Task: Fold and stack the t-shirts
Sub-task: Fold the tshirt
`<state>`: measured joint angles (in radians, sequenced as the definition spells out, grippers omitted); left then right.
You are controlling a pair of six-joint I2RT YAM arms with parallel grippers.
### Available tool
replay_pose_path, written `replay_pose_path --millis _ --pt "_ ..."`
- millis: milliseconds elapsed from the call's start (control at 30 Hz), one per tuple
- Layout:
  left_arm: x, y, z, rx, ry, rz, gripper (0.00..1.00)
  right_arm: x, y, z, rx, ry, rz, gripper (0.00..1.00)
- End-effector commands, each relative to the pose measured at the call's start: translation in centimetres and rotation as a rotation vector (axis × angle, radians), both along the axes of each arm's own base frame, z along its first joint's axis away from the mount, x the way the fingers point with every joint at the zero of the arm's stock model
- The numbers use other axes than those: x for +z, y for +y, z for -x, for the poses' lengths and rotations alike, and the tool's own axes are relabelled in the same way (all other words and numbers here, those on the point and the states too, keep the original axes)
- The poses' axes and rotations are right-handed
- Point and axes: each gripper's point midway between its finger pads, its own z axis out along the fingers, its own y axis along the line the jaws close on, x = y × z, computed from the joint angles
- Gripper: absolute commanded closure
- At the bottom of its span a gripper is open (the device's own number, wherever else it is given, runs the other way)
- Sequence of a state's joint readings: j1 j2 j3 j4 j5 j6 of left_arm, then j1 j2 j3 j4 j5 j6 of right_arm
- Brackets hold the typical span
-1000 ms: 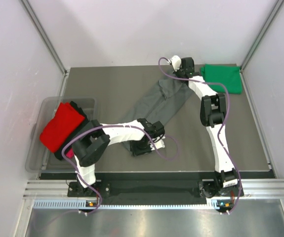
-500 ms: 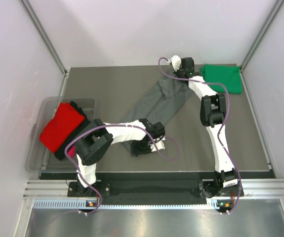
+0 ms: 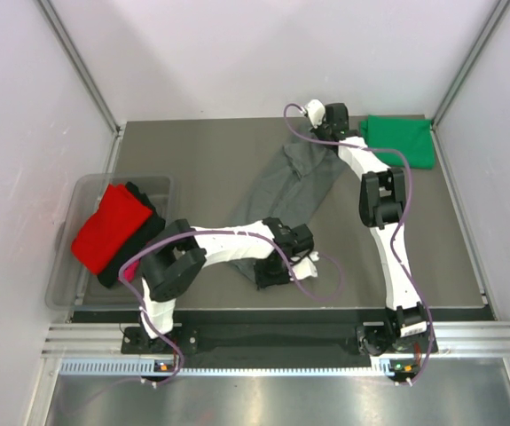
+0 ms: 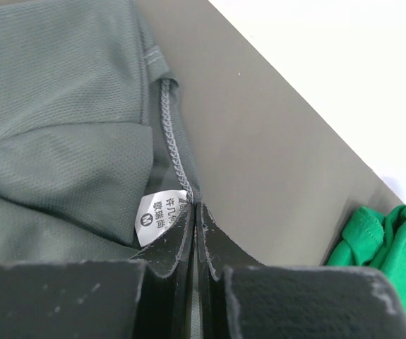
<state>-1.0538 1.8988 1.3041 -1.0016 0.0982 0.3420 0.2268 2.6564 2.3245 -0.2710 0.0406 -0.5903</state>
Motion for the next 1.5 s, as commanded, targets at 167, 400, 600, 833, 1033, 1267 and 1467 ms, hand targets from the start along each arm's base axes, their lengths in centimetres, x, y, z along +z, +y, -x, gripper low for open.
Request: replay_pose_path --millis 167,400,600,833,1033,1267,1467 --pt "-0.1 -4.1 4.2 -0.11 0.123 0.032 1.0 3.6 2.8 -2.3 0.061 -0.156 0.007 1.0" --pt "-0.2 -7.0 4.2 -0.121 0.134 0.068 1.0 4.5 4.8 -2.9 0.11 -0.221 -0.002 1.0" --pt "0.1 -8.7 3.5 -0.119 0.112 0.093 1.0 5.5 6.2 -3.8 0.135 -0.293 -0.013 1.0" --pt "1.4 -10.6 2.4 -0.12 0.065 0.149 1.0 6.4 7.4 -4.5 0.154 -0.363 -0.019 1.0" --pt "2.8 -11.3 2.0 -0.127 0.022 0.188 0.74 9.5 6.6 -5.1 0.067 -0.463 -0.086 0.78" --pt "11.1 -12.7 0.5 -0.125 -0.126 0.382 0.46 25.3 2.8 -0.8 -0.079 -0.693 -0.122 0.33" --pt "18.3 -10.1 -8.0 0.088 -0.392 0.477 0.37 31.9 1.3 8.5 -0.132 -0.519 -0.352 0.3"
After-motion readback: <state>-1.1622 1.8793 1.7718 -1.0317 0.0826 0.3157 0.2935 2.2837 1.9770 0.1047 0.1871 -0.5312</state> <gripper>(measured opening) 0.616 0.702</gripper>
